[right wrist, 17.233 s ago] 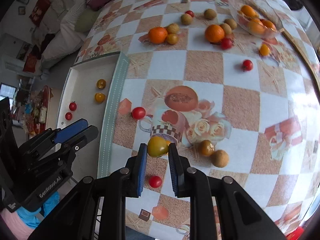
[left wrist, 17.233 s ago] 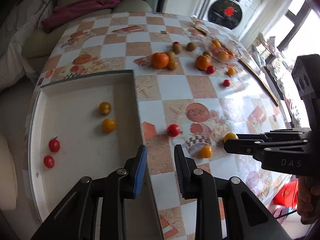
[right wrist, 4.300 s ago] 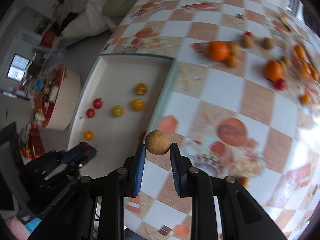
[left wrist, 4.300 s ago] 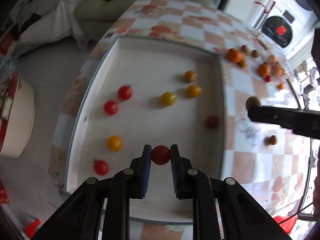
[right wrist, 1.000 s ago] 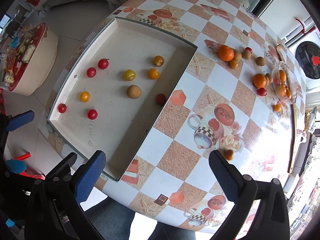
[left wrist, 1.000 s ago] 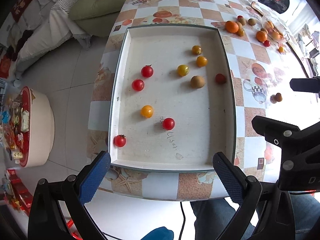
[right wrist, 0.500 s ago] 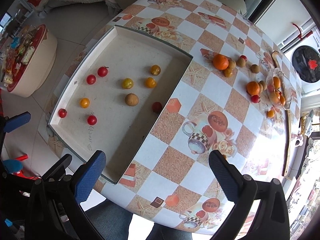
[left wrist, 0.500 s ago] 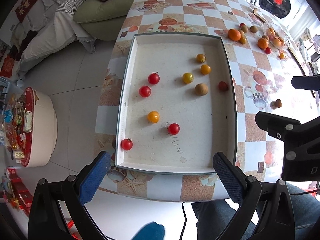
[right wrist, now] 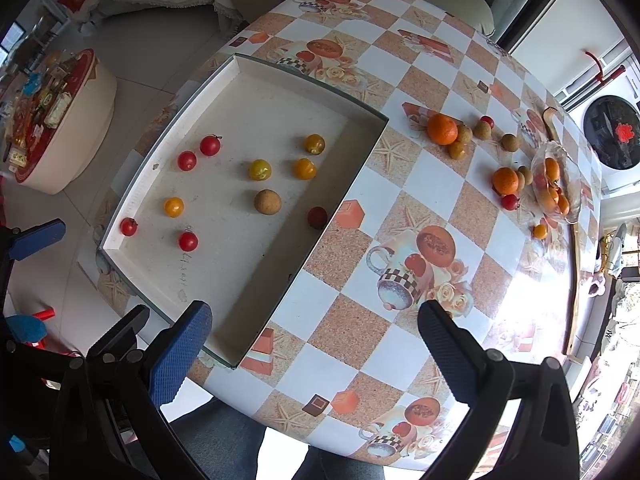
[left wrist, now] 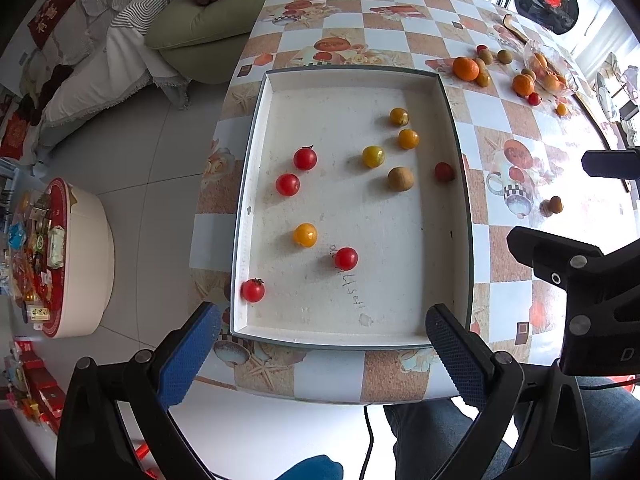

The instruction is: Organize fruits

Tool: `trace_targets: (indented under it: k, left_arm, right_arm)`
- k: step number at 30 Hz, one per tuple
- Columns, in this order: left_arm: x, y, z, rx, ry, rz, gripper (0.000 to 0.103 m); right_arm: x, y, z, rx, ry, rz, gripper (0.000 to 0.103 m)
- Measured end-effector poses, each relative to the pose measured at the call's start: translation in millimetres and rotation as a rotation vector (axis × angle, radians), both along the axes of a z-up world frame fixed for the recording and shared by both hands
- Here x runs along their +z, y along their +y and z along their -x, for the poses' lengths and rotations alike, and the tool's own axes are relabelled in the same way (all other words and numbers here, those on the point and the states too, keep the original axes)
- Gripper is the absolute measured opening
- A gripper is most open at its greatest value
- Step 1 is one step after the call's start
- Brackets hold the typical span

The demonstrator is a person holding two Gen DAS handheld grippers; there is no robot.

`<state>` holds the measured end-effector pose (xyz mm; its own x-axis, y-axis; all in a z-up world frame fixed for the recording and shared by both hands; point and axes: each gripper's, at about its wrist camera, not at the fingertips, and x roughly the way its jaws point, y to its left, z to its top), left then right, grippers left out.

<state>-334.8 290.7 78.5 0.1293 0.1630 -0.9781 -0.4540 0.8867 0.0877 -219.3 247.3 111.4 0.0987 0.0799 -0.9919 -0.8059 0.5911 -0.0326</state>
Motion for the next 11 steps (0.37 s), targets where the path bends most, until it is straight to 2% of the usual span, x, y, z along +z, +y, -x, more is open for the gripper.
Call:
trace_targets:
  k: [11]
  left_arm:
    - [0.5, -1.7, 0.3, -0.006, -0.007, -0.009, 0.103]
  right_arm:
    - [-1.4, -0.7, 2.7, -0.001, 0.003, 0.001, 0.103]
